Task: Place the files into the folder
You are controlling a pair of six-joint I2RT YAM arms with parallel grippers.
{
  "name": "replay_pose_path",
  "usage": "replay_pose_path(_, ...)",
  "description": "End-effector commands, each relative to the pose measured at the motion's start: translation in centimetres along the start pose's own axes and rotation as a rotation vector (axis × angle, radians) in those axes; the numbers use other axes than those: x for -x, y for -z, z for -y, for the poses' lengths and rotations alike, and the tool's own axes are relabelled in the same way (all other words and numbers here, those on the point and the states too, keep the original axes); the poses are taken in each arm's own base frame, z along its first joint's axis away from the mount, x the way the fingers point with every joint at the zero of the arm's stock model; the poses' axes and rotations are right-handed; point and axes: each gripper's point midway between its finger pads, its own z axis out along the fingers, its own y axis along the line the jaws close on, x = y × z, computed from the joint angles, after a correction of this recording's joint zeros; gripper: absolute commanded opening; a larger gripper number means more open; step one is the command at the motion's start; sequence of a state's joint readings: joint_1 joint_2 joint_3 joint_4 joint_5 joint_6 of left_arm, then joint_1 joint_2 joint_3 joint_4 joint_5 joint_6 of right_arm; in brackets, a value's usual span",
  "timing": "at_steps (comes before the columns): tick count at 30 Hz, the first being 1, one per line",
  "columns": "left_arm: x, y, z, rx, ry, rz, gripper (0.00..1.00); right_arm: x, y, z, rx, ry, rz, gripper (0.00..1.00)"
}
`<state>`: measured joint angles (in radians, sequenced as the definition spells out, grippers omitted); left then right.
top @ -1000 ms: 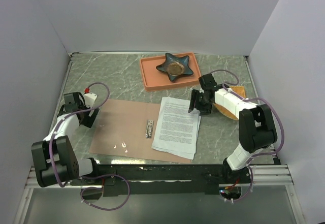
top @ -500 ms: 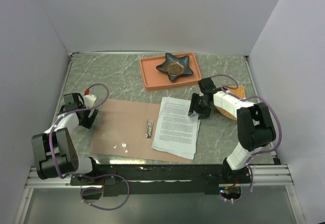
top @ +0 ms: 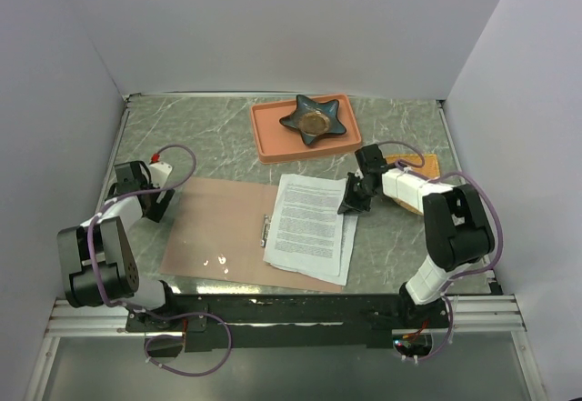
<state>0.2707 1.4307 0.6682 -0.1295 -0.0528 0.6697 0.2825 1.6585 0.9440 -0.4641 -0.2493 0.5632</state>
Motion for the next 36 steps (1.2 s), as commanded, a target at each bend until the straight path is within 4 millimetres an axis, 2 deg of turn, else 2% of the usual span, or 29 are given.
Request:
replay_pose_path(1, -2.2, -0.3, 3.3, -0.092, -0.041, -0.066, 0.96, 1.5, 2.6, -3.2, 0.148, 0.027, 0.082, 0.11)
replay_pose_path(4, -2.0, -0.3, 3.5, -0.098, -0.038, -0.067, 0.96, 1.8, 5.1, -6.0, 0.278, 0.076, 0.114, 0.0)
replay_pose_path(8, -1.6, 0.0, 3.5, -0.111, -0.029, -0.072, 0.96, 2.3, 9.6, -10.4, 0.447, 0.211, 0.201, 0.0)
replay_pose_path(9, -1.0, 0.1, 3.2, -0.114, -0.024, -0.058, 0.96, 2.5, 11.4, -11.5, 0.485, 0.253, 0.242, 0.0)
replay_pose_path(11, -0.8, 0.6, 3.2, -0.128, -0.012, -0.065, 0.96, 1.9, 13.1, -13.4, 0.548, 0.324, 0.258, 0.0)
replay_pose_path(12, 0.1, 0.9, 2.6, -0.122, -0.004, -0.045, 0.96, 1.9, 14.5, -14.4, 0.577, 0.355, 0.284, 0.0)
replay_pose_path(15, 1.1, 1.7, 2.4, -0.153, 0.026, -0.033, 0.96, 1.0, 16.5, -17.1, 0.638, 0.443, 0.312, 0.0)
replay_pose_path(16, 1.2, 1.9, 2.5, -0.161, 0.036, -0.034, 0.96, 0.0, 17.0, -18.2, 0.664, 0.481, 0.306, 0.0)
replay_pose_path(19, 0.8, 1.8, 2.5, -0.167, 0.034, -0.059, 0.96, -0.7, 18.4, -20.8, 0.707, 0.557, 0.329, 0.0)
replay_pose_path(20, 0.4, 1.7, 2.6, -0.166, 0.032, -0.069, 0.96, -1.4, 19.4, -22.4, 0.732, 0.605, 0.339, 0.0)
replay_pose_path(22, -0.4, 1.3, 2.4, -0.161, 0.029, -0.092, 0.96, -2.1, 19.2, -23.6, 0.728, 0.643, 0.315, 0.0)
replay_pose_path(23, -0.7, 1.1, 2.5, -0.166, 0.027, -0.102, 0.96, -2.5, 19.5, -25.0, 0.731, 0.674, 0.324, 0.0)
replay_pose_path(25, -1.2, 1.0, 2.1, -0.164, 0.039, -0.112, 0.96, -3.0, 19.7, -25.9, 0.726, 0.7, 0.308, 0.0)
replay_pose_path(26, -1.3, 1.1, 2.0, -0.163, 0.041, -0.112, 0.96, -3.4, 20.1, -27.0, 0.739, 0.721, 0.308, 0.0)
replay_pose_path(29, -1.5, 1.2, 1.8, -0.161, 0.044, -0.112, 0.96, -3.6, 20.5, -28.2, 0.738, 0.74, 0.32, 0.0)
replay_pose_path(31, -1.6, 1.3, 1.9, -0.161, 0.043, -0.11, 0.96, -3.6, 20.5, -28.5, 0.733, 0.744, 0.327, 0.0)
replay_pose_path(34, -1.7, 1.6, 2.1, -0.167, 0.042, -0.102, 0.96, -3.6, 19.4, -28.6, 0.718, 0.747, 0.312, 0.0)
replay_pose_path(36, -1.6, 1.8, 2.3, -0.174, 0.042, -0.095, 0.96, -3.8, 17.9, -28.6, 0.702, 0.753, 0.289, 0.0)
